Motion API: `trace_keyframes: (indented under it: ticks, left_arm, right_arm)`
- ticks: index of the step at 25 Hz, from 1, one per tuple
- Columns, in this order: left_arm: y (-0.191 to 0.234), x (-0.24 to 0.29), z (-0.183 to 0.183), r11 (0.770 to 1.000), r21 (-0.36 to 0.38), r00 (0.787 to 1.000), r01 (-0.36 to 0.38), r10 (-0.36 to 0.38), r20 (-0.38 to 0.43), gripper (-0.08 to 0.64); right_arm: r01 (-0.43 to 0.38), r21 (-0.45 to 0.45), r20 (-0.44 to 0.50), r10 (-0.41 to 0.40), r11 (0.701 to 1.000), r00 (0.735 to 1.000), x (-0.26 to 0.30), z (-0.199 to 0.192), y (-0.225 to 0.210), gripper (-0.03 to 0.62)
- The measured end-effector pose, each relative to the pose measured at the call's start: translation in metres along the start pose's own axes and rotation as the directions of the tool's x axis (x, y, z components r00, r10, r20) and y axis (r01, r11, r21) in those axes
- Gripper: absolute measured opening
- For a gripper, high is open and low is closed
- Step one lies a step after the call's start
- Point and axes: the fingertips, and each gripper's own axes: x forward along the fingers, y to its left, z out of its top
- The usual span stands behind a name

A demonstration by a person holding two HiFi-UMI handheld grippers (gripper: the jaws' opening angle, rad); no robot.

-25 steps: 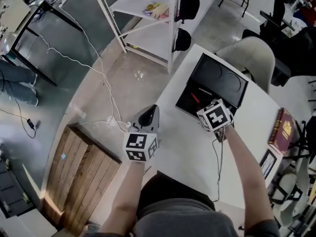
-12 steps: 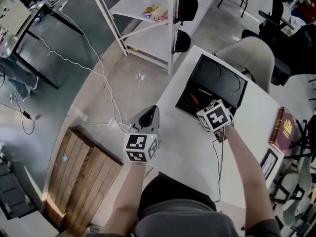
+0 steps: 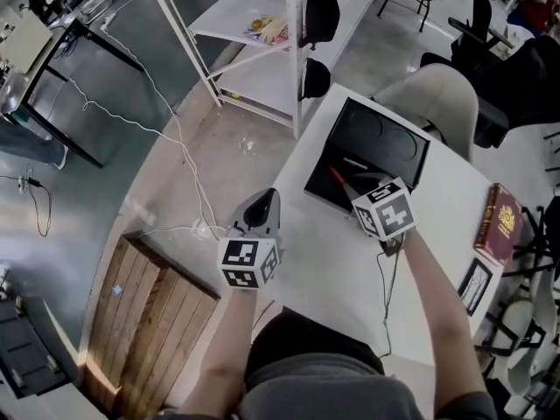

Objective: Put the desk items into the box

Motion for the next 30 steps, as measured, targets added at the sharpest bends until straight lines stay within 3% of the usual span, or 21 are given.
trace_keyframes:
  ticks: [7, 16, 30]
  left_arm:
    - [-0.012, -0.001, 0.007, 1.000, 0.023, 1.000, 0.020, -0.020, 0.010, 0.006]
    - [-0.032, -0.005, 0.015, 0.997, 0.051, 0.998, 0.052, -0.053, 0.023, 0.006]
    - [-0.066, -0.013, 0.022, 0.993, 0.087, 0.996, 0.083, -0.086, 0.034, 0.006]
  right_arm:
    - [0.004, 0.044, 0.112, -0.009, 0.999, 0.994, -0.036, 0.011, 0.007, 0.047]
    - [0.048, 0.109, 0.246, -0.074, 0.993, 0.966, -0.082, 0.010, 0.010, 0.006]
    - [0.112, 0.218, 0.425, -0.198, 0.969, 0.884, -0.141, -0.009, 0.007, 0.003]
